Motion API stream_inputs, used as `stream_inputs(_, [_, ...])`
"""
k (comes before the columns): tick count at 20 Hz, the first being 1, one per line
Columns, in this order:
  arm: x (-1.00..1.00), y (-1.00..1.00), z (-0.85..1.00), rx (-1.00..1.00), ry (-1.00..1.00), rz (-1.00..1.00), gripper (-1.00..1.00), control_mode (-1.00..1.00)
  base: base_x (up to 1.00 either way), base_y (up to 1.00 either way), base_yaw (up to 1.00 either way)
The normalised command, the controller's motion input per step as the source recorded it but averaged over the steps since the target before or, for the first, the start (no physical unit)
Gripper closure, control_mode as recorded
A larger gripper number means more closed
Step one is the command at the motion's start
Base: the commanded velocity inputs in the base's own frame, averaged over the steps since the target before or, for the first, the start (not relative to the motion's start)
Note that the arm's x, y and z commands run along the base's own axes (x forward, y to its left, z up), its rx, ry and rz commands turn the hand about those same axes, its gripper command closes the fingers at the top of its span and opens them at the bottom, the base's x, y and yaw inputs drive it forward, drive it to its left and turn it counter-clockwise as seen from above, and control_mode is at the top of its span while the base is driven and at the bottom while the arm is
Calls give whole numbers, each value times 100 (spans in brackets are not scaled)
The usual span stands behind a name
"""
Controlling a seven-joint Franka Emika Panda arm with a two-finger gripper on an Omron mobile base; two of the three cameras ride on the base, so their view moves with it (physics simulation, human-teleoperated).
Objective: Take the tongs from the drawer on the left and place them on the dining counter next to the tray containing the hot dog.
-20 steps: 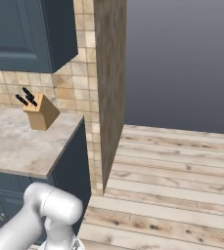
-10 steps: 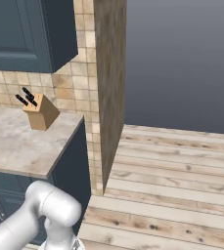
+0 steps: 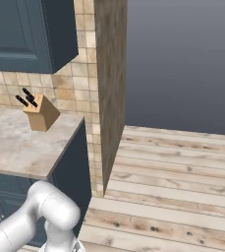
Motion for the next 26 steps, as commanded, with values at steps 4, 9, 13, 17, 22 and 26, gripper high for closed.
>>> stream_inputs(4, [22, 23, -30, -1, -1, 0, -100, -100, 0, 0, 0])
stream_inputs(9, [26, 21, -31, -2, 0, 0, -100, -100, 0, 0, 0])
stream_inputs(13, [27, 18, -19, 0, 0, 0, -100, -100, 0, 0, 0])
stream_inputs(17, [29, 20, -21, 0, 0, 0, -100, -100, 0, 0, 0])
stream_inputs(22, [28, 23, -31, -3, 0, 0, -100, -100, 0, 0, 0])
stream_inputs(26, [24, 22, -29, -3, 0, 0, -100, -100, 0, 0, 0])
